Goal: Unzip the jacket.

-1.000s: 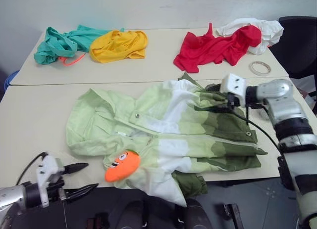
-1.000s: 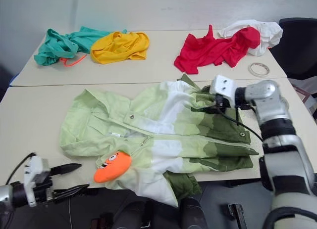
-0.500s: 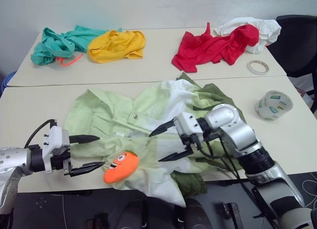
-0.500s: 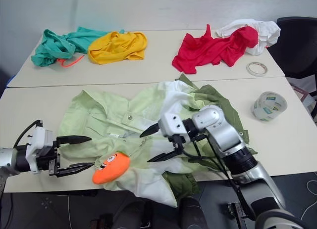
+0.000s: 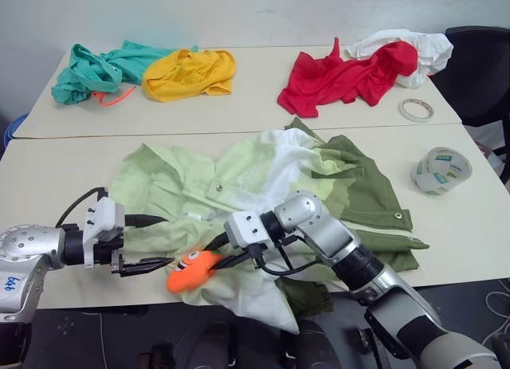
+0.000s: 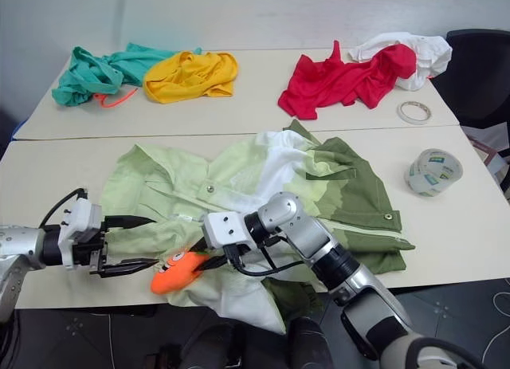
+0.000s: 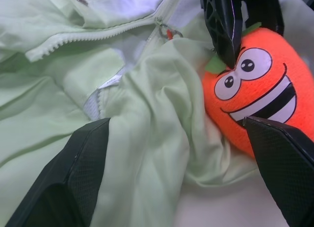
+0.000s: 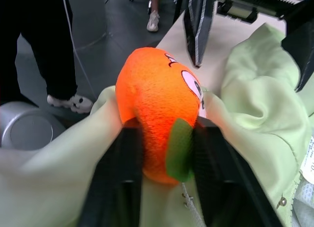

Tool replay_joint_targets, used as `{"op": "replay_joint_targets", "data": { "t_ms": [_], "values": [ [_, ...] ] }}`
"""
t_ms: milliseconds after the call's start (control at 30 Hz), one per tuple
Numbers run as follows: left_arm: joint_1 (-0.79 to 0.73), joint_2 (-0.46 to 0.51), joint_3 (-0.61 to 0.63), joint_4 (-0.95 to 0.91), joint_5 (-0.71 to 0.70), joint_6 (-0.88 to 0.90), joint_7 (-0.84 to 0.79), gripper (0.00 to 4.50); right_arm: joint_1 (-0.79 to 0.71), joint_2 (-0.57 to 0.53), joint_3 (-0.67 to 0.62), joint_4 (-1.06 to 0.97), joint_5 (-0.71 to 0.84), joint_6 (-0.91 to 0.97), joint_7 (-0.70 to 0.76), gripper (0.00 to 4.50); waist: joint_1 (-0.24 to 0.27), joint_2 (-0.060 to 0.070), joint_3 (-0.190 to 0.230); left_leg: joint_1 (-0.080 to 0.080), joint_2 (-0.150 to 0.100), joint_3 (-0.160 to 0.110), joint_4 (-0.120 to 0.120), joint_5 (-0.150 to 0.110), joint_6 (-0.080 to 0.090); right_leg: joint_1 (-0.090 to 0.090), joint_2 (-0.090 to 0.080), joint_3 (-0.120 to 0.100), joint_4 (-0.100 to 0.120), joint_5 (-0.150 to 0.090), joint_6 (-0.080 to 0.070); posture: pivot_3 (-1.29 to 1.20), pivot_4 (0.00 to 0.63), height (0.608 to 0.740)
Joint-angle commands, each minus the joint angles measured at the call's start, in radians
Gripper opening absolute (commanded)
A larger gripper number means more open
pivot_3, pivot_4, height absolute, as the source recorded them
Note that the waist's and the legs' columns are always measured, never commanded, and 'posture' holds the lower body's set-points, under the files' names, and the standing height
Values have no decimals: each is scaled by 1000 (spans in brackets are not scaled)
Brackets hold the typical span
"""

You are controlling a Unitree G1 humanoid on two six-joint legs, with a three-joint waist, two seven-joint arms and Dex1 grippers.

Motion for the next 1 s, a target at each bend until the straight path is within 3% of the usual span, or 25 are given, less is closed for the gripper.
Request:
{"op": "replay_joint_targets", "data": {
  "t_ms": [33, 67, 300, 567, 800, 1000],
  "values": [
    [-54, -20, -48, -61, -28, 16, -9, 4500, 35, -65, -124, -96, 129, 73, 35, 205, 4, -1, 0, 0, 0, -1, 0, 0, 0, 0, 0, 0, 0, 0, 0, 0, 150, 740],
    [-70, -25, -63, -64, -26, 18, -11, 4500, 46, -86, -150, -114, 157, 92, 45, 27, 7, -1, 0, 0, -1, -1, 1, 0, 0, 1, -1, 1, 0, 0, 0, 0, 150, 740],
    [-278, -144, -226, 35, 64, -61, -15, 4500, 147, -215, -337, -270, 319, 280, -31, 27, 20, -1, -1, 0, -1, 0, 2, 0, 1, 1, 1, -2, 0, 0, 0, 0, 150, 740],
    [-521, -347, -391, 529, 302, -328, 36, 4500, 247, -206, -409, -362, 381, 368, -175, 27, 29, -1, -1, 0, -1, 3, 3, 1, 2, 1, 1, -3, 0, 0, 0, 0, 150, 740],
    [-572, -394, -437, 736, 382, -400, 38, 4500, 389, -278, -564, -466, 430, 425, -306, 27, 44, -3, -2, -1, -1, 2, 7, 1, 3, 3, 1, -4, 0, 0, 1, 0, 150, 740],
    [-531, -396, -442, 771, 413, -365, 97, 4500, 627, -385, -848, -518, 450, 428, -415, 27, 53, -2, -4, 5, -1, 1, 10, -1, 5, 10, -1, -4, 0, 1, 2, 0, 150, 740]
  ]
}}
